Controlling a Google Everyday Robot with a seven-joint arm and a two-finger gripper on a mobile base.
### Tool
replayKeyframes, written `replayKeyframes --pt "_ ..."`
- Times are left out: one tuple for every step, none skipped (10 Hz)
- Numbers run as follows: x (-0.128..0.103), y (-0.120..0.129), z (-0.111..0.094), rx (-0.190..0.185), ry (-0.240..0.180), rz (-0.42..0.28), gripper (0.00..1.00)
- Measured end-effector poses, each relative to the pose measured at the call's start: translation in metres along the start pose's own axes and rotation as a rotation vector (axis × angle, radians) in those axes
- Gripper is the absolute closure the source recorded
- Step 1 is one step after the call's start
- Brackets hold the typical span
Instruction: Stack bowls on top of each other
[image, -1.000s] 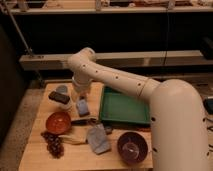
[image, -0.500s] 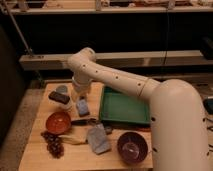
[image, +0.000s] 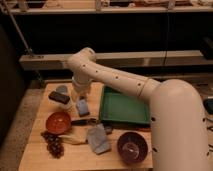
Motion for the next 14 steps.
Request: replayKeyframes --pt "0.0 0.0 0.0 0.0 0.0 0.0 0.4" --pt "0.0 0.0 0.0 0.0 0.0 0.0 0.4" --pt "0.0 0.0 0.0 0.0 0.0 0.0 0.4" --pt "0.0 0.0 0.0 0.001 0.0 -0.001 0.4" --pt "0.0 -0.002 0.0 0.009 -0.001 -0.005 0.4" --pt "-0.003 -0.01 0.001 0.043 -0.003 -0.013 0.4" --pt "-0.009 -0.018 0.002 0.066 -0.005 -0.02 0.4" --pt "-0.013 -0.024 0.003 0.076 -0.008 -0.022 0.4" --pt "-0.021 -0.034 0.005 0.09 -0.017 -0.025 0.4" --pt "-0.027 -0.043 0.008 0.095 -0.025 -0.028 0.4" --pt "-0.028 -0.048 0.015 0.101 -0.037 -0.03 0.4" --pt "-0.028 -0.051 0.024 0.107 -0.047 -0.032 0.4" --pt "-0.026 -0.056 0.036 0.12 -0.059 -0.036 0.4" --pt "-0.024 -0.058 0.043 0.126 -0.066 -0.04 0.4"
